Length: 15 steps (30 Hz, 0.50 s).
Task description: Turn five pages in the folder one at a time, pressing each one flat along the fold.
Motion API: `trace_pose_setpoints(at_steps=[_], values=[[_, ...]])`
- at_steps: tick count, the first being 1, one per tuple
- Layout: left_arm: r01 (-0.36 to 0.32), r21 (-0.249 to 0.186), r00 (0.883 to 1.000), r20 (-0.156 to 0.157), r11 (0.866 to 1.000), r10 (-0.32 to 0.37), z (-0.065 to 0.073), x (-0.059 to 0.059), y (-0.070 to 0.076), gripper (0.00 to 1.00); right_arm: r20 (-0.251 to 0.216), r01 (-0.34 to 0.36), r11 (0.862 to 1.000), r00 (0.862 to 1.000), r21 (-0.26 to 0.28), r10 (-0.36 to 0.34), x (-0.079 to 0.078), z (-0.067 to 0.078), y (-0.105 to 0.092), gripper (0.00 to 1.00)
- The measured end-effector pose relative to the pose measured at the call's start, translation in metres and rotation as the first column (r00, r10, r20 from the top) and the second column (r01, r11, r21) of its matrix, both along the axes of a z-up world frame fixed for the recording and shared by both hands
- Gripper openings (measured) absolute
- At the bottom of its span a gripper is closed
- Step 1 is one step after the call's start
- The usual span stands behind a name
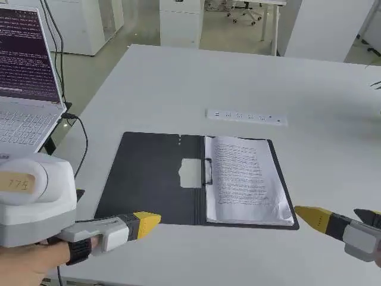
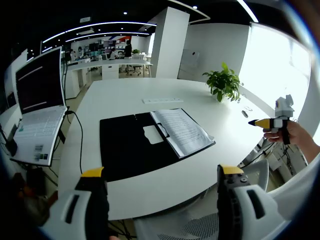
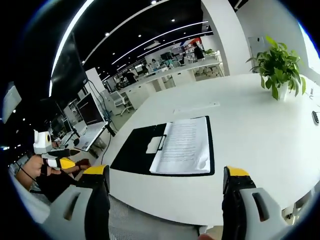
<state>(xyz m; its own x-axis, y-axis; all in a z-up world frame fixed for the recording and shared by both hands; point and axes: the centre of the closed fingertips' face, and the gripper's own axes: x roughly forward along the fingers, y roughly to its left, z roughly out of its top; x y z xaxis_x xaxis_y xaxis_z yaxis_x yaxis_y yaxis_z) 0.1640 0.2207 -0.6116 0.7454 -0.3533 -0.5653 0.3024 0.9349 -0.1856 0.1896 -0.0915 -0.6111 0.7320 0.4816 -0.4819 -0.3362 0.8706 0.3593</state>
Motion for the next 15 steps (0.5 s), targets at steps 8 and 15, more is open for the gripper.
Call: trace_pose_setpoints(at_steps=[8, 15], values=[[0.015, 0.001, 1.000, -0.008, 1.000, -0.015, -0.0021, -0.0006, -0.0056, 0.90, 0.001, 0.010, 1.000, 1.000, 0.008, -0.010, -0.0024, -0.0010, -0.0010, 0.93], [0.020, 0.001, 1.000, -0.008, 1.000, -0.020, -0.0021, 0.0009, -0.0073, 0.89, -0.003, 0.017, 1.000, 1.000, 0.011, -0.017, -0.0016, -0.0022, -0.0030, 0.93]])
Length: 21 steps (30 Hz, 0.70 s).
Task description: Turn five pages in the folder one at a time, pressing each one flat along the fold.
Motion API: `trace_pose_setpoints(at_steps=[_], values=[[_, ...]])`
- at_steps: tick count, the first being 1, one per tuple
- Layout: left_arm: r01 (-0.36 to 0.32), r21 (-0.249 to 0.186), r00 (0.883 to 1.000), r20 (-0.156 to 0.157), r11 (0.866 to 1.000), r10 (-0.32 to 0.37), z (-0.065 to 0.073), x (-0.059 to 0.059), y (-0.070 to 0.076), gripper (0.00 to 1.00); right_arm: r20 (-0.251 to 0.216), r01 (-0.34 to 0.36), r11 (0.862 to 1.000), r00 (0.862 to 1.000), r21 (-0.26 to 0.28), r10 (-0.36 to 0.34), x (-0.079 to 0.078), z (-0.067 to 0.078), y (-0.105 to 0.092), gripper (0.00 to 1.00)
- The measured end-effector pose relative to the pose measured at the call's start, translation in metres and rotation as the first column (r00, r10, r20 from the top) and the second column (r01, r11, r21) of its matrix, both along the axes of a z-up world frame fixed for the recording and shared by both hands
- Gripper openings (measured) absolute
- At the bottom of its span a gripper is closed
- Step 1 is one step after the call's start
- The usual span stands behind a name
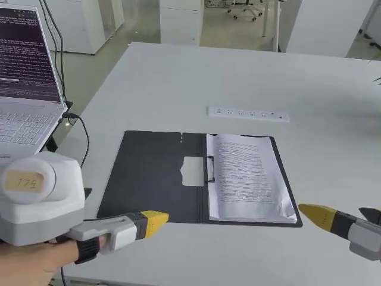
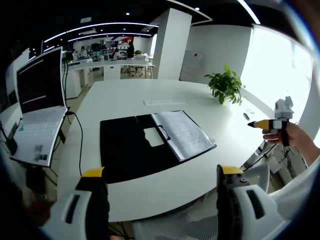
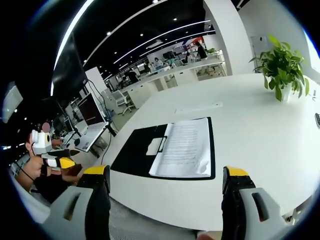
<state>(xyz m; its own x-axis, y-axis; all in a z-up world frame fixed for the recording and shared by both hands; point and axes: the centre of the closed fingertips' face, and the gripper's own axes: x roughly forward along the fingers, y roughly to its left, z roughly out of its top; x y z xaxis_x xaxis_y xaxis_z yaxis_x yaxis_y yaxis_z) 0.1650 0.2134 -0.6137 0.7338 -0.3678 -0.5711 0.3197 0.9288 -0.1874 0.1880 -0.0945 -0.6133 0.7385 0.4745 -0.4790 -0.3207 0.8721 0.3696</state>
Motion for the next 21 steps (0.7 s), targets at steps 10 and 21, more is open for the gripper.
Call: trace_pose_setpoints(at_steps=[10, 21], values=[[0.006, 0.004, 1.000, 0.001, 1.000, -0.006, -0.0008, 0.0024, -0.0012, 0.89, -0.003, 0.007, 1.000, 1.000, -0.004, -0.007, -0.0005, -0.0013, -0.0036, 0.93], [0.013, 0.012, 1.000, -0.009, 1.000, -0.013, -0.0048, 0.0018, -0.0024, 0.89, -0.016, 0.010, 1.000, 1.000, -0.005, -0.010, -0.0037, -0.0062, -0.0049, 0.93]])
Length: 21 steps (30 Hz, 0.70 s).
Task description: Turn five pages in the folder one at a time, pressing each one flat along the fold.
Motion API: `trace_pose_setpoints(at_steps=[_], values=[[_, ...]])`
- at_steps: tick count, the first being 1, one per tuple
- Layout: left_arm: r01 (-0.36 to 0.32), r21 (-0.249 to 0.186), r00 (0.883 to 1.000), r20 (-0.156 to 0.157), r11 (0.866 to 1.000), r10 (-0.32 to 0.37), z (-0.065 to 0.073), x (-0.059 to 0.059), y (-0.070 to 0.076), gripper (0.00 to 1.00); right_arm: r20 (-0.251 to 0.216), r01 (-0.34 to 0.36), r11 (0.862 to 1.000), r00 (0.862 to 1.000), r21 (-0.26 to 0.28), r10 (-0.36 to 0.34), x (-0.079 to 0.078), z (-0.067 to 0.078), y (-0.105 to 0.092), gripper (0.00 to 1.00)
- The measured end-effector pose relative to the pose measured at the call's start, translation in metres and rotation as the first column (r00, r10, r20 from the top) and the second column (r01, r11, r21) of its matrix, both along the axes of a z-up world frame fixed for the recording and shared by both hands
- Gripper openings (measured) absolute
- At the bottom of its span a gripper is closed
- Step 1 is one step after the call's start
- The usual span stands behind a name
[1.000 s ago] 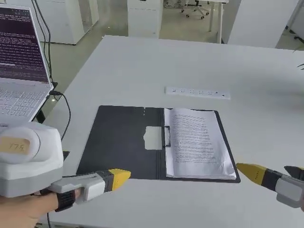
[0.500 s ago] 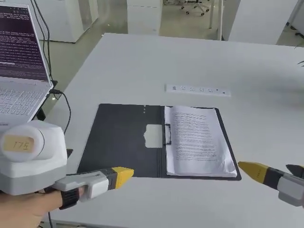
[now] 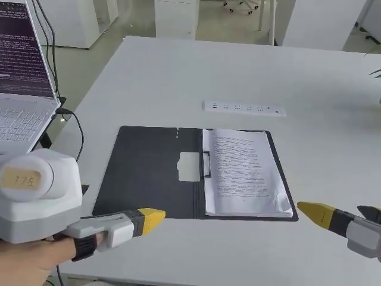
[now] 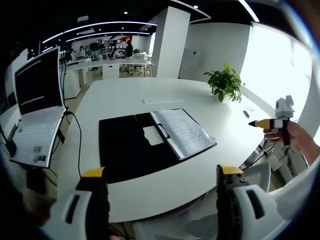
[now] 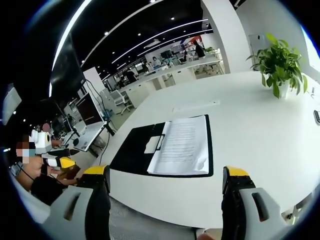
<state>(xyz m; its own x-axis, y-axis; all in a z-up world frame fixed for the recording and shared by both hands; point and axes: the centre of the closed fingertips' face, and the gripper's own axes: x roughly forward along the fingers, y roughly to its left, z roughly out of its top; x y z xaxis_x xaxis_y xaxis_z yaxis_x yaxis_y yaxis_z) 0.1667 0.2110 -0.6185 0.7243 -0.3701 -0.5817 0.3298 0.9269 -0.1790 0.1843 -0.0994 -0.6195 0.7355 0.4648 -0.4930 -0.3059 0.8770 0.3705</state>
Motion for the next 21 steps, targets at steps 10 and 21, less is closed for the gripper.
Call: trace_pose_setpoints(at_steps=[10, 21], values=[[0.005, -0.003, 1.000, -0.001, 1.000, -0.005, -0.0028, 0.0027, -0.0024, 0.89, -0.003, 0.004, 1.000, 1.000, -0.001, -0.004, -0.0012, -0.0018, -0.0018, 0.93], [0.030, 0.000, 1.000, -0.008, 1.000, -0.030, -0.0066, 0.0093, -0.0093, 0.89, -0.006, 0.023, 1.000, 1.000, 0.012, -0.023, -0.0048, -0.0061, -0.0049, 0.92]])
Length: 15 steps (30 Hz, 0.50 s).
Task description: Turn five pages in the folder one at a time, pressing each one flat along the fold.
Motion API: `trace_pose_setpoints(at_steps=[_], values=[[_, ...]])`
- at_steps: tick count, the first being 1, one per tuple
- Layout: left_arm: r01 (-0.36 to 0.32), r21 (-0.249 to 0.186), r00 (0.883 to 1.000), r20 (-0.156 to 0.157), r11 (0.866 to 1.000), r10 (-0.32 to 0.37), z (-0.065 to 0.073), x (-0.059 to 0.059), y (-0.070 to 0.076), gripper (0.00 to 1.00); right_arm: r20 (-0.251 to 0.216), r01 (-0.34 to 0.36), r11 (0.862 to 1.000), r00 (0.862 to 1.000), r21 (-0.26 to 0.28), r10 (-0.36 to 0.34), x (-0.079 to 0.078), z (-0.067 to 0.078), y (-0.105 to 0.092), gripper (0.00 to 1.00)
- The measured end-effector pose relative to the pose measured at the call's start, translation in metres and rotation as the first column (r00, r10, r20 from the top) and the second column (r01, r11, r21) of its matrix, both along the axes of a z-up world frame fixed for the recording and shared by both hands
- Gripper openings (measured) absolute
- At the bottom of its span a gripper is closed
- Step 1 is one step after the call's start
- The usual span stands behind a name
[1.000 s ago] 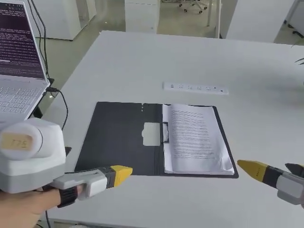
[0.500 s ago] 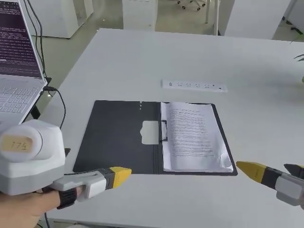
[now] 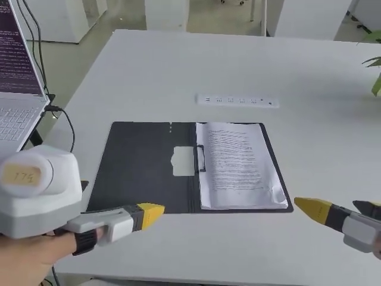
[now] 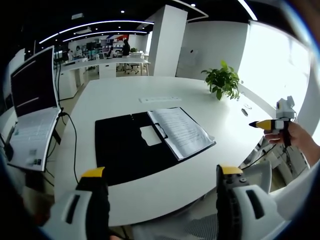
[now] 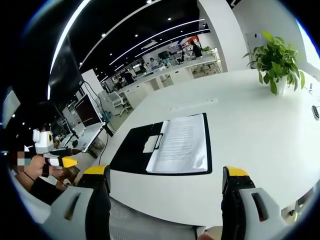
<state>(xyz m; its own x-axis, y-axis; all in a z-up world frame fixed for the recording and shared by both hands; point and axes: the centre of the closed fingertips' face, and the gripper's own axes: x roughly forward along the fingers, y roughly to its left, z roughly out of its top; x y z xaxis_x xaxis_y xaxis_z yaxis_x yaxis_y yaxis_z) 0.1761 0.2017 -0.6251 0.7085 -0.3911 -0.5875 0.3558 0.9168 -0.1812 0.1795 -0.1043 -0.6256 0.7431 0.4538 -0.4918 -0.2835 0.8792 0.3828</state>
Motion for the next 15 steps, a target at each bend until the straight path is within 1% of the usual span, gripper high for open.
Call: trace_pose_setpoints(at_steps=[3, 10, 15], values=[[0.007, -0.002, 1.000, -0.001, 1.000, -0.007, -0.002, 0.003, -0.003, 0.89, 0.000, 0.005, 1.000, 1.000, 0.003, -0.005, 0.000, -0.002, -0.001, 0.92], [0.036, 0.000, 0.999, 0.006, 0.999, -0.036, -0.008, 0.013, -0.016, 0.88, 0.001, 0.011, 1.000, 1.000, 0.013, -0.011, -0.002, -0.004, -0.002, 0.92], [0.076, 0.014, 0.997, 0.007, 0.997, -0.076, -0.017, 0.020, -0.030, 0.87, 0.005, 0.016, 1.000, 1.000, 0.024, -0.016, -0.002, -0.006, -0.002, 0.91]])
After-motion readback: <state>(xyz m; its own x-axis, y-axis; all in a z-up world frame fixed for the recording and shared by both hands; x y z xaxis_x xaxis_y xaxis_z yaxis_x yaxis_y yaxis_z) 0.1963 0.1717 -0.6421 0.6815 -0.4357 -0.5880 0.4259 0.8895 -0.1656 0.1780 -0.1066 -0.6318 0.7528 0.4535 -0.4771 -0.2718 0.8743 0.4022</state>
